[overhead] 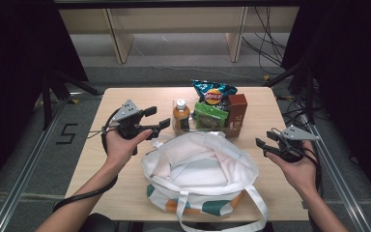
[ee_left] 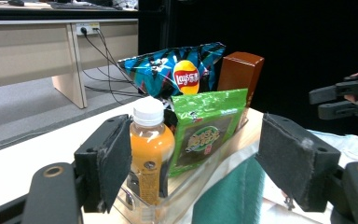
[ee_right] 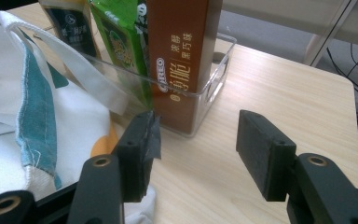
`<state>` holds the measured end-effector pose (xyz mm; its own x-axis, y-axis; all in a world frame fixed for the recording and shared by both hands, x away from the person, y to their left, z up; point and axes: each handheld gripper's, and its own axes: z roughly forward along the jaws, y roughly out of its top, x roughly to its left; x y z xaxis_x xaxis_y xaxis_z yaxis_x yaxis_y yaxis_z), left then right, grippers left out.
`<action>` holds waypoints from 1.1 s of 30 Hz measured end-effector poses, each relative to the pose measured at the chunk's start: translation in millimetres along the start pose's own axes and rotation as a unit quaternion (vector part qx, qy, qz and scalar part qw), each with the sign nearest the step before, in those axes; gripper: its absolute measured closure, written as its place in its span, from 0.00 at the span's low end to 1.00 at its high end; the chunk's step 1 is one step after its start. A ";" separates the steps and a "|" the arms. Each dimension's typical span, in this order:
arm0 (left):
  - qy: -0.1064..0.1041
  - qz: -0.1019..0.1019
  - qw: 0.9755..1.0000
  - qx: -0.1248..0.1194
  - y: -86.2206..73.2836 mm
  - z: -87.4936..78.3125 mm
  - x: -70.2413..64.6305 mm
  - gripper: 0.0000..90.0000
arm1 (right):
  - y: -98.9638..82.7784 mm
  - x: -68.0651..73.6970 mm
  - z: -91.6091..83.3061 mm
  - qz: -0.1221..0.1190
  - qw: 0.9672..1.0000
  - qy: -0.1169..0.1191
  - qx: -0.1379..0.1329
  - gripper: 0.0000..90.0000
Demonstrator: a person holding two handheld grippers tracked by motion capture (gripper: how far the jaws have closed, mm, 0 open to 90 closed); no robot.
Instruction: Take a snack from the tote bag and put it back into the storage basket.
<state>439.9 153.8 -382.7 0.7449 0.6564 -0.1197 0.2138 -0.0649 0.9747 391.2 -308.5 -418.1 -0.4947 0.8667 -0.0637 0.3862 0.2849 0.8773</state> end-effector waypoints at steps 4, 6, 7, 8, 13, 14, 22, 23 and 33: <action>0.000 0.000 1.000 0.001 -2.3 -3.8 -1.8 0.27 | -0.6 1.3 0.0 0.008 1.000 0.000 0.005 0.53; -0.001 0.001 1.000 0.001 -3.8 -5.9 -2.5 0.27 | -0.2 1.0 0.3 0.003 1.000 -0.003 0.001 0.53; -0.002 0.002 1.000 0.002 -4.6 -6.4 -2.9 0.27 | -0.3 1.2 0.3 0.006 1.000 -0.003 0.001 0.53; -0.003 0.004 1.000 0.005 -5.4 -7.3 -3.4 0.27 | -0.5 0.8 0.7 0.003 1.000 -0.003 -0.002 0.53; -0.002 0.003 1.000 0.008 -9.3 -12.9 -5.6 0.27 | -0.7 1.4 0.1 0.010 1.000 -0.001 0.001 0.53; -0.003 0.002 1.000 0.007 -10.2 -13.9 -5.9 0.27 | -0.8 1.7 -0.1 0.010 1.000 0.000 0.004 0.53; -0.004 -0.001 1.000 0.007 -16.3 -25.3 -8.0 0.27 | -0.4 -0.4 0.5 -0.005 1.000 -0.005 -0.004 0.53; -0.002 0.000 1.000 0.007 -17.0 -27.1 -8.0 0.27 | -0.3 -0.6 0.1 -0.005 1.000 -0.003 -0.001 0.53; 0.000 -0.001 1.000 0.010 -23.7 -35.8 -11.7 0.27 | -0.3 2.2 -0.7 0.009 1.000 -0.003 0.006 0.53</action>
<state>403.5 174.6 -397.6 0.7439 0.6571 -0.1216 0.2278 -0.0782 0.9706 389.4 -307.0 -418.2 -0.4828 0.8743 -0.0498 0.4051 0.2734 0.8725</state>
